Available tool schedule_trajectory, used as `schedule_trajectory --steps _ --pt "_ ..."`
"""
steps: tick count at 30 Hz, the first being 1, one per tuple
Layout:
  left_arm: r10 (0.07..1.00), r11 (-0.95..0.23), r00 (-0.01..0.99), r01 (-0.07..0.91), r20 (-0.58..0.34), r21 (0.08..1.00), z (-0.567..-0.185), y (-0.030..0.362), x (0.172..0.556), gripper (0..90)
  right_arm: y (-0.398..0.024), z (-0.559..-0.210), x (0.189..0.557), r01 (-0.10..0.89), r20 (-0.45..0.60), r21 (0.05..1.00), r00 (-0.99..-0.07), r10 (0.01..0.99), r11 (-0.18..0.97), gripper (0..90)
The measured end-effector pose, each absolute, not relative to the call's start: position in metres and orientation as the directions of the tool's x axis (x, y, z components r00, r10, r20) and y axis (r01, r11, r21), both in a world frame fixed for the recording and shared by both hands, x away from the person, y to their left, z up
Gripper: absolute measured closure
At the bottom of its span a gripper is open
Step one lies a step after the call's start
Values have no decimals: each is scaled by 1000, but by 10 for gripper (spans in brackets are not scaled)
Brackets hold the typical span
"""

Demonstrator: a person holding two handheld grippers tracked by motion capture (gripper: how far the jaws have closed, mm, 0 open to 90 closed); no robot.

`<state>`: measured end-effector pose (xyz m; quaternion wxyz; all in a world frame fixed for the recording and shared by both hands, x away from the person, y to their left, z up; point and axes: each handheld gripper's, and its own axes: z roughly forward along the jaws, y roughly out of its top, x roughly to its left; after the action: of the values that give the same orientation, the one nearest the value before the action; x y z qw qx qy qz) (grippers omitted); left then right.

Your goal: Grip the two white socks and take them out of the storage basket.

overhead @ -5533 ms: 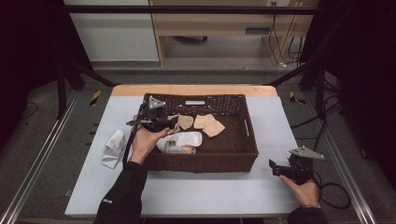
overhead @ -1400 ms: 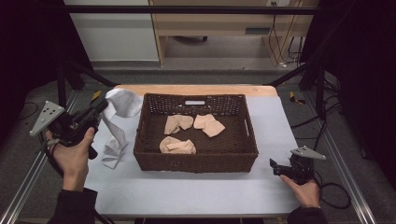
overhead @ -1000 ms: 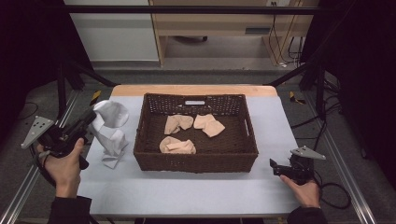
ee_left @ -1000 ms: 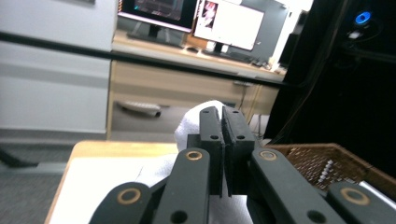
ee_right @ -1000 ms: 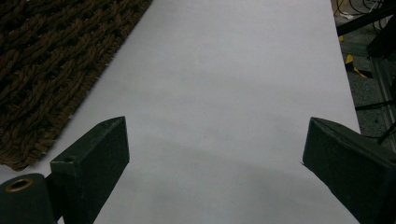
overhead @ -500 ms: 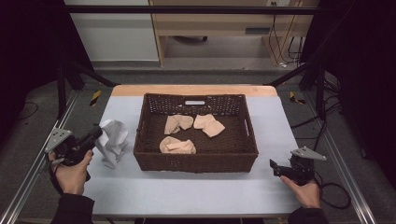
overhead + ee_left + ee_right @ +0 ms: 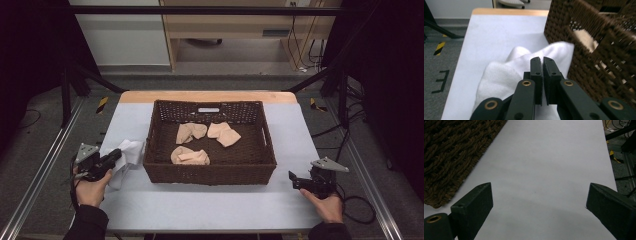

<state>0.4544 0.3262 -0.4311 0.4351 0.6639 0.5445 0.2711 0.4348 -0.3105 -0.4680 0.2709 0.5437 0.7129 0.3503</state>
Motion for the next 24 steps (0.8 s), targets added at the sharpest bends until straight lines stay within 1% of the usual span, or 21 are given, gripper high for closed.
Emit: schedule_trajectory --steps 3,7,9,10,11,12,13,14,15,18,20,24 --pt "959 -33 261 493 -112 869 -434 326 455 834 -310 -468 435 587 -3 793 -261 965 161 73" --pt "952 -39 283 483 -114 875 -436 326 454 752 -310 -468 435 587 -3 793 -260 966 161 73" --pt "947 -34 296 474 -123 880 -434 325 453 687 -310 -468 435 587 -4 793 -261 965 162 73" --pt "946 -26 296 465 -129 885 -433 325 453 687 -310 -468 435 587 -4 793 -261 965 162 73" --pt "947 -3 289 449 -142 894 -430 326 451 578 -311 -468 435 586 -4 794 -260 965 162 73" --pt "945 8 289 443 -151 896 -428 326 449 544 -311 -468 435 586 -4 794 -260 966 161 73" --pt "945 8 289 443 -151 896 -428 326 449 518 -311 -468 435 586 -4 794 -260 966 161 73" --pt "943 15 293 438 -158 899 -427 327 447 518 -311 -468 435 587 -3 794 -258 966 159 73" --pt "941 16 298 428 -158 904 -426 328 442 472 -311 -468 435 587 -1 795 -256 967 157 73" --pt "943 9 297 426 -149 904 -426 331 434 397 -311 -468 435 586 -1 796 -253 967 154 72" --pt "945 4 294 426 -143 905 -427 333 431 381 -311 -468 435 586 -1 796 -253 967 154 72" --pt "950 -1 282 435 -135 900 -428 337 424 305 -312 -468 435 583 4 799 -249 968 147 72"
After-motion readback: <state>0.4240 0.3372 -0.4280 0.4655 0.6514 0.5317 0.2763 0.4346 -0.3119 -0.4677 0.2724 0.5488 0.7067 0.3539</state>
